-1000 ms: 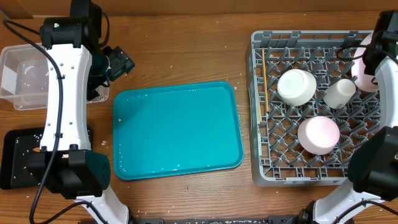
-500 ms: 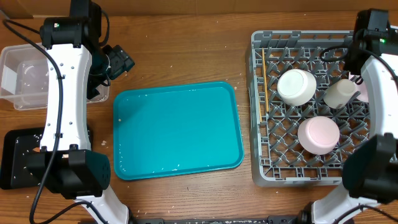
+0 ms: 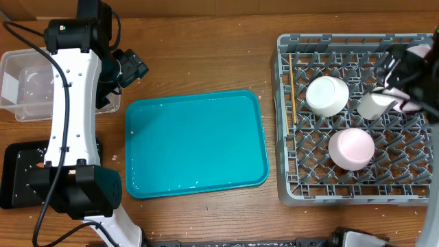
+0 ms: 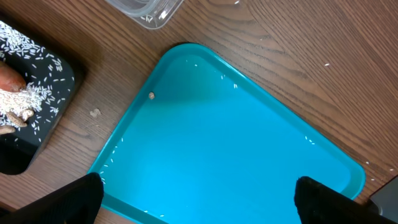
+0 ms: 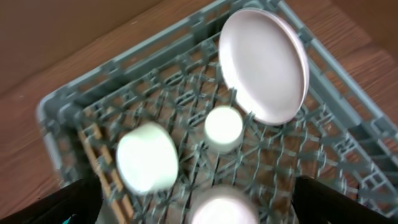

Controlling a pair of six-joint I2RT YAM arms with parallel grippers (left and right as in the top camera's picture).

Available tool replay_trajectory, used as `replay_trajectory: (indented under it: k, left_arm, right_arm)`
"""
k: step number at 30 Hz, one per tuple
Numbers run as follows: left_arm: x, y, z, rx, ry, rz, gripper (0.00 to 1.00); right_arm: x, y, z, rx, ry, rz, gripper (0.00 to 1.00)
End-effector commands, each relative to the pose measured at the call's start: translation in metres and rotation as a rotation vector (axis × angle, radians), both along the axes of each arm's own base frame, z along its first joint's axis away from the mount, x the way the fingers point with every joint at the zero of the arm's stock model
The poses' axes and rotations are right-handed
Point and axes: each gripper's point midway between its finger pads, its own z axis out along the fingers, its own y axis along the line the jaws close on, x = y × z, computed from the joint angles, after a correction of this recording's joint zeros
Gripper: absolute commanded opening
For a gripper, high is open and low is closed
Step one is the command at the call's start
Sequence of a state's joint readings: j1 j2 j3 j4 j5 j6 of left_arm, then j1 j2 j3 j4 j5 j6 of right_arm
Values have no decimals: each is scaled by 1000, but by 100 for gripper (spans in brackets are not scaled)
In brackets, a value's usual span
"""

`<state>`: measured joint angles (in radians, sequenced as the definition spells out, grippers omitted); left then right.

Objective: Sort waste into correct bins and load items into the dishwasher
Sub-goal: 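Stand the plate upright in the rack's right side and release it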

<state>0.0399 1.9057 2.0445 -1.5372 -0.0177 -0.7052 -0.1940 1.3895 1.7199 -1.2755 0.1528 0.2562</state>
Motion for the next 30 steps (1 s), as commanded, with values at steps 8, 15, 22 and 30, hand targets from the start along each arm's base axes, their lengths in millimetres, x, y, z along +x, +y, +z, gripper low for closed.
replay_trajectory:
  k: [8,15,22,30]
  left_arm:
    - [-1,-3,9,-8,-27,1,100]
    - [-1,-2,9,-8,-27,2,100]
    - [-1,-2,9,-8,-27,2,100]
    - [-1,-2,9,-8,-27,2,100]
  right_arm:
    - [-45,65,-30,60,-17,187,100]
    - [-59,117,-35,248,-135,294,100]
    - [-56,125,-40,290,-112,317,100]
    - [-57,124,-62,294,-8,303,100]
